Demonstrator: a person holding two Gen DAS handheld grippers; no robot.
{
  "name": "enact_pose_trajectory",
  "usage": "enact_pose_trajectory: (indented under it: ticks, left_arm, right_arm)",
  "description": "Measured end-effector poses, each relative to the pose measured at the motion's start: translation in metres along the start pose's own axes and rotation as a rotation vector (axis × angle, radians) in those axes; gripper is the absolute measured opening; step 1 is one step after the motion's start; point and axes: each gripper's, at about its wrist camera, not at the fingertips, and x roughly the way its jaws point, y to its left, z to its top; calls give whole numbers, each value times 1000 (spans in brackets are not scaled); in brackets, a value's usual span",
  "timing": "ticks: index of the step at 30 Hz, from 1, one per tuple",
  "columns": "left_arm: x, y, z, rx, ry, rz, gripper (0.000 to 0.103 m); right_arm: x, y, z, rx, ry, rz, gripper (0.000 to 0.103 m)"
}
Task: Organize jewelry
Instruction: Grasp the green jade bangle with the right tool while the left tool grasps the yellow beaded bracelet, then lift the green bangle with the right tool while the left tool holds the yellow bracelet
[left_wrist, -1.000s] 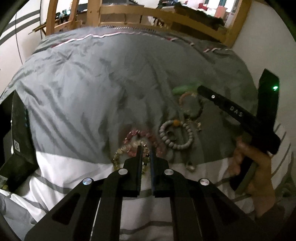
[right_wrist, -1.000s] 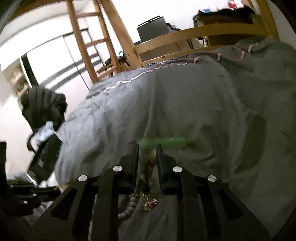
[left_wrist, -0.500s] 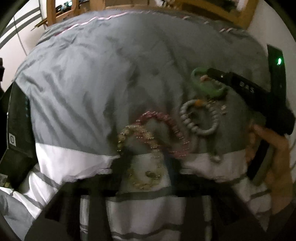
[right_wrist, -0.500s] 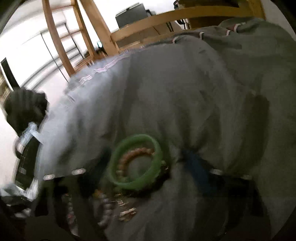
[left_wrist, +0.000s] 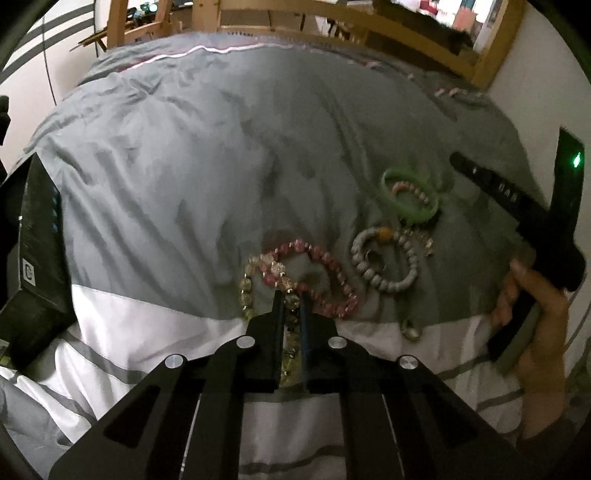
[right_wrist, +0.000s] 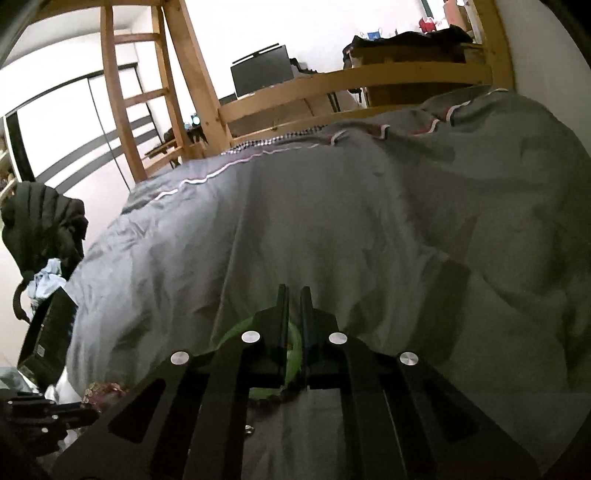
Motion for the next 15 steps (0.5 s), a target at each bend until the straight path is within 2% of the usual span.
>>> enact_pose_trajectory:
  ticks: [3, 6, 8, 10, 11, 12, 14, 15]
  left_arm:
    - [-7, -1, 4, 5, -31, -27, 6]
    - [-14, -7, 3, 23, -56, -39, 6]
    - [-18, -11, 1, 28, -68, -50, 7]
    - [-22, -12, 2, 32, -85, -69, 6]
    - [-25, -14, 3, 36, -96, -78, 6]
    - [-26, -14, 3, 40, -101, -82, 6]
    - [-26, -17, 2, 56, -103, -82, 6]
    - [-26, -19, 1, 61, -102, -78, 6]
  right_arm:
    - [0, -6, 1, 45, 9, 32, 7]
    - [11, -15, -2, 122, 68, 62, 10]
    - [21, -19, -8, 152, 109, 85, 26]
    - [25, -14, -14, 133, 122, 96, 72]
    - [27, -10, -16, 116, 124, 98, 83]
    - [30, -7, -18, 101, 129, 87, 91]
    - [38, 2, -22, 41, 158, 33, 91]
    - [43, 8, -26, -12, 177, -29, 86]
